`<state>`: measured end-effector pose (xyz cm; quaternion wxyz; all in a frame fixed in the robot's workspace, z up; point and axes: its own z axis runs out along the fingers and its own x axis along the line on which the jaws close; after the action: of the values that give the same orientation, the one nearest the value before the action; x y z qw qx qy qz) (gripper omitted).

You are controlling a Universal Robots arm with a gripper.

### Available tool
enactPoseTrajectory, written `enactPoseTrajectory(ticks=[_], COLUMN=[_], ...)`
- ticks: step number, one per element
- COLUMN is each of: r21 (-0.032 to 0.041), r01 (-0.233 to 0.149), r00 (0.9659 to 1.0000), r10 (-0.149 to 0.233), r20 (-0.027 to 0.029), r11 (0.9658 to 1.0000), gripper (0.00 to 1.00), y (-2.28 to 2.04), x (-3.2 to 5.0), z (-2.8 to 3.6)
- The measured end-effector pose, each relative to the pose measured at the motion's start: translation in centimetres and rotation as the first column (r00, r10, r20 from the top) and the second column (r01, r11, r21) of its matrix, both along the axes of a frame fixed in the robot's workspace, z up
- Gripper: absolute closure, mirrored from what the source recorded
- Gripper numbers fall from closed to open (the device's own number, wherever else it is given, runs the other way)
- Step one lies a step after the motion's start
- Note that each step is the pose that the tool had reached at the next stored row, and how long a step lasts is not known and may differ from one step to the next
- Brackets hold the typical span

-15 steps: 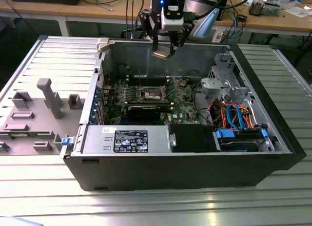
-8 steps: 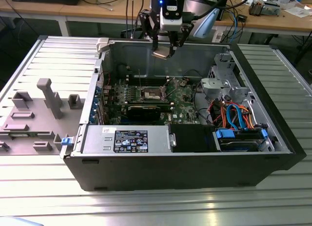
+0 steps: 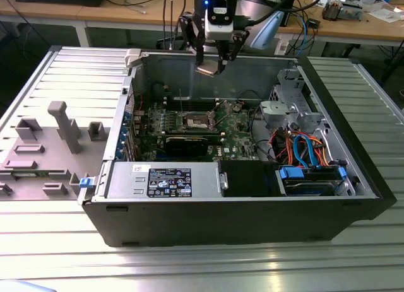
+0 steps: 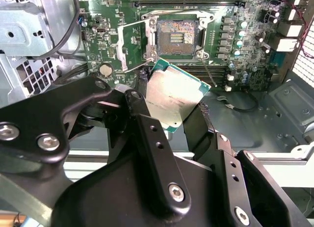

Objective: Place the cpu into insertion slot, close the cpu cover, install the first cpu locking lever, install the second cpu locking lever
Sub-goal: 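Place the cpu into insertion slot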

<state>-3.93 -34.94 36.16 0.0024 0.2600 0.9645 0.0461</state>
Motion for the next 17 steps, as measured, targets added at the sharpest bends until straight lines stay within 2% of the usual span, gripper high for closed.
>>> enactPoseTrajectory(ticks=[5,17], r21=[0.0000,0.0000], r01=[0.007,0.069], r00=[1.0000,0.9976], r10=[-0.007,-0.069], r20=[0.0000,0.0000], r11=[1.0000,0.9976], gripper=[0.46,0.46], y=[0.00,0.00], x=[-0.31,-0.32], z=[0.00,-0.02])
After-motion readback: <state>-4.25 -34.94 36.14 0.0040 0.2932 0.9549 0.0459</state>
